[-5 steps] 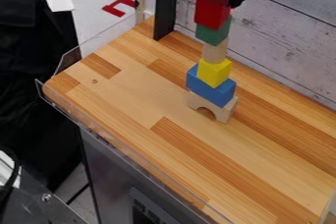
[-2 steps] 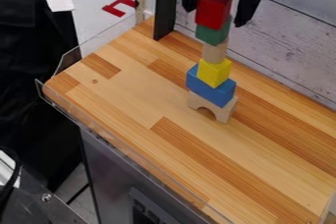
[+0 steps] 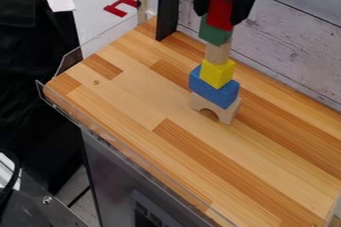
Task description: Remove the cube from the tower and put it in left side of the table
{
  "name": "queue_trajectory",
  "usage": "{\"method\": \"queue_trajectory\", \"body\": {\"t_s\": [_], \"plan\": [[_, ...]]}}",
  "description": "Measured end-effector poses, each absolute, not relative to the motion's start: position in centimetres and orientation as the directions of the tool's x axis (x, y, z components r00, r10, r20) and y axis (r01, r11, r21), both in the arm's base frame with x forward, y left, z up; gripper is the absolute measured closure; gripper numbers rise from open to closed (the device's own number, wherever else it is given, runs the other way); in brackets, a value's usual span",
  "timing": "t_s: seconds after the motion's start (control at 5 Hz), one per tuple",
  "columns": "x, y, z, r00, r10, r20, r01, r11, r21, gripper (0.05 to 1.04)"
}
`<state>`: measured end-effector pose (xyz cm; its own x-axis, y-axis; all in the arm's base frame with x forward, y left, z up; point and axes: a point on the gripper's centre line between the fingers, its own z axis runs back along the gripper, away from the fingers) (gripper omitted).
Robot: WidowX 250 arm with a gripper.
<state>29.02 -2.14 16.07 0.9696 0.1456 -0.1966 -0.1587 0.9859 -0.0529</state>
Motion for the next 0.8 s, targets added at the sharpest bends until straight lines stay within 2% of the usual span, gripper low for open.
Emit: {"method": "queue_trajectory", "body": {"t_s": [0.4,0.6,0.8], "plan": [[29.3,-1.1,17.1,0.967,0.181,-0.18,-0.198,0.977,-0.079,0.534],[29.6,0.2,19.2,0.968,0.221,-0.122,-0.234,0.967,-0.104,0.534],[29.6,2.4,19.4,0.956,0.27,-0.11,-0.282,0.953,-0.107,0.534]]}}
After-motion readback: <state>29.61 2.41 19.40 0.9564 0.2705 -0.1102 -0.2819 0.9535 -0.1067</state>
